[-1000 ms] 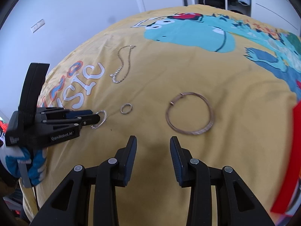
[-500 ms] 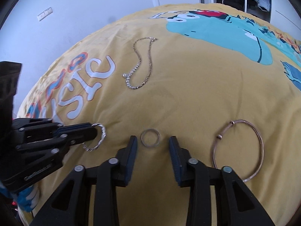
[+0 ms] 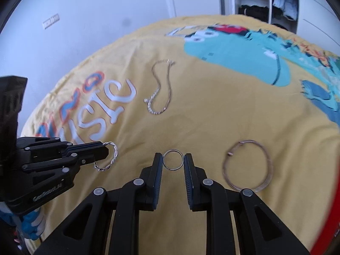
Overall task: Organize jewelry
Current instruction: 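Carry the twisted hoop and small ring into the red box with both tools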
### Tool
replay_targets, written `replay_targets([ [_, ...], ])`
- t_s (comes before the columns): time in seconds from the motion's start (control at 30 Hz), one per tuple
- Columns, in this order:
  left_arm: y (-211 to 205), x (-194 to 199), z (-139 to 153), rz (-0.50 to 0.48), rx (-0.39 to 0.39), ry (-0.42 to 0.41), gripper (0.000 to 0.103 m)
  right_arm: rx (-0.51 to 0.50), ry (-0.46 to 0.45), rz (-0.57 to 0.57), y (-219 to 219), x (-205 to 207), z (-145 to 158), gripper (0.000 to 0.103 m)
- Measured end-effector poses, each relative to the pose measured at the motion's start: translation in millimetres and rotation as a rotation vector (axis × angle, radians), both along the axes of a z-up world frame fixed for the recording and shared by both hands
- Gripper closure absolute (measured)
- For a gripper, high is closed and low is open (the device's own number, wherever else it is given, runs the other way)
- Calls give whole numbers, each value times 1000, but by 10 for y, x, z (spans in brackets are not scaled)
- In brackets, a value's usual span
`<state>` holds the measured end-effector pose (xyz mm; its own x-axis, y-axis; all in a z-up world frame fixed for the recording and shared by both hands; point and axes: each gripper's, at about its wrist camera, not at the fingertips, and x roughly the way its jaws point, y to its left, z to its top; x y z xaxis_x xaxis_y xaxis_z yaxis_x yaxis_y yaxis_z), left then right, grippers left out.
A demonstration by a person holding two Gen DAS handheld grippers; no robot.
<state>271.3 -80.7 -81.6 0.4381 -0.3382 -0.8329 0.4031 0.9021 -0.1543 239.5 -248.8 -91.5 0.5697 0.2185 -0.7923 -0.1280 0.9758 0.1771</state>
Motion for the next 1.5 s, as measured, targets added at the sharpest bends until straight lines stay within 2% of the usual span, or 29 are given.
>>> replay_targets([
  [0.2, -226, -287, 377, -38, -14, -40, 99, -23, -41, -87, -412, -515, 373, 83],
  [0.37, -555, -580, 604, -92, -38, -54, 99, -54, -57, -197, -979, -1088, 603, 83],
  [0.63, -1415, -1009, 791, -224, -58, -60, 99, -94, -63, -363, -1928, -1913, 769, 83],
  [0.77, -1955, -1136, 777, -292, -61, -46, 99, -106, -53, -421, -2323, -2131, 731, 83],
  [0.97, -2787, -1252, 619, -388, -27, -23, 99, -74, -40, -500, -2879, -2200, 510, 83],
  [1.07, -3195, -1232, 508, -425, -8, -12, 99, -56, -36, -523, -3113, -2089, 383, 83],
  [1.3, -4156, -939, 225, -482, 18, 27, 99, -42, 4, -503, -3472, -1736, 59, 83],
  [1.5, -4649, -710, -73, -499, 52, 65, 99, -43, 52, -498, -3651, -1633, -233, 83],
])
